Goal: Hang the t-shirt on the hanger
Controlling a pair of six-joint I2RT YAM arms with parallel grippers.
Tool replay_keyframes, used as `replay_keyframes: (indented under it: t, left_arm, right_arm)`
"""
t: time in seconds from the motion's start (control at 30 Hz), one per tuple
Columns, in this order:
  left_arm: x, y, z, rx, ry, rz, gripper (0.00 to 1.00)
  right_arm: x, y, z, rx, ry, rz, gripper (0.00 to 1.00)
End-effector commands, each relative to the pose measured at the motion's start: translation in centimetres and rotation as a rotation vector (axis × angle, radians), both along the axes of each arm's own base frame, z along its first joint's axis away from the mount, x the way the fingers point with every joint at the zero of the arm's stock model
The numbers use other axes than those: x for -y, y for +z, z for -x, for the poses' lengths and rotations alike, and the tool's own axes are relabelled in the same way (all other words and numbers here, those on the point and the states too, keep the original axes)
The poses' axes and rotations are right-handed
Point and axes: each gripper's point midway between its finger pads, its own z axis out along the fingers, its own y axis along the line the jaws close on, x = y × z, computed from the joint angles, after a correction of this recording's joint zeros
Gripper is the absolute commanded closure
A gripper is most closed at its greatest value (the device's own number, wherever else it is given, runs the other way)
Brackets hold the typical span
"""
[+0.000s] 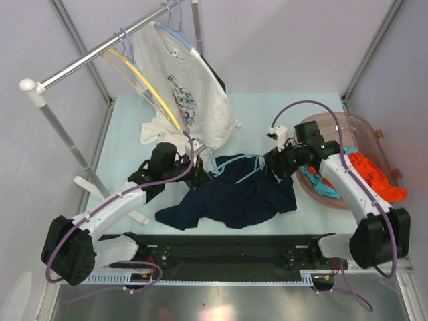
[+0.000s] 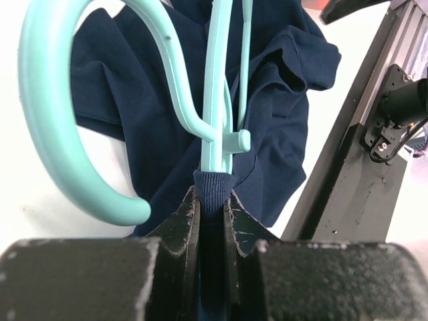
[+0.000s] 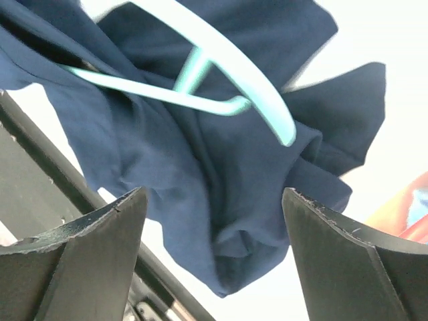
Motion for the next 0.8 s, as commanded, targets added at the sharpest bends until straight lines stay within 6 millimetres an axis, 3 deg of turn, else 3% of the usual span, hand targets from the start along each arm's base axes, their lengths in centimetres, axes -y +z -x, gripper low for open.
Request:
replay_keyframes:
  t: [0.0, 0.17, 0.47, 0.5, 0.6, 0.77]
  left_arm:
    - [0.4, 1.7, -0.1, 0.036, -0.005, 0.056, 1.0]
    - [0.2, 1.9, -0.3, 0.042, 0.007, 0.053, 1.0]
    - [0.1, 2.3, -0.1, 0.055, 0.014, 0.06, 1.0]
    - [0.1, 2.3, -0.1, 0.049, 0.018, 0.059, 1.0]
    - [0.0, 2.3, -0.2, 0.048, 0.024, 0.06, 1.0]
    - [-0.4, 2.2, -0.1, 0.037, 0.039, 0.053, 0.99]
  right_arm:
    - [-2.4, 3.0, -0.4, 0.141, -0.09, -0.026, 0.13]
    - [-3.8, 2.1, -0.8, 0.235, -0.183, 0.067, 0.12]
    - [-3.4, -1.6, -1.2, 0.296, -0.183, 0.195, 0.1]
    - [-3.0, -2.8, -0.9, 0.29, -0.182, 0.218, 0.12]
    - [-2.3, -3.5, -1.5, 0.323, -0.226, 0.239, 0.16]
    - [0.1, -3.0, -2.2, 0.356, -0.29, 0.277, 0.3]
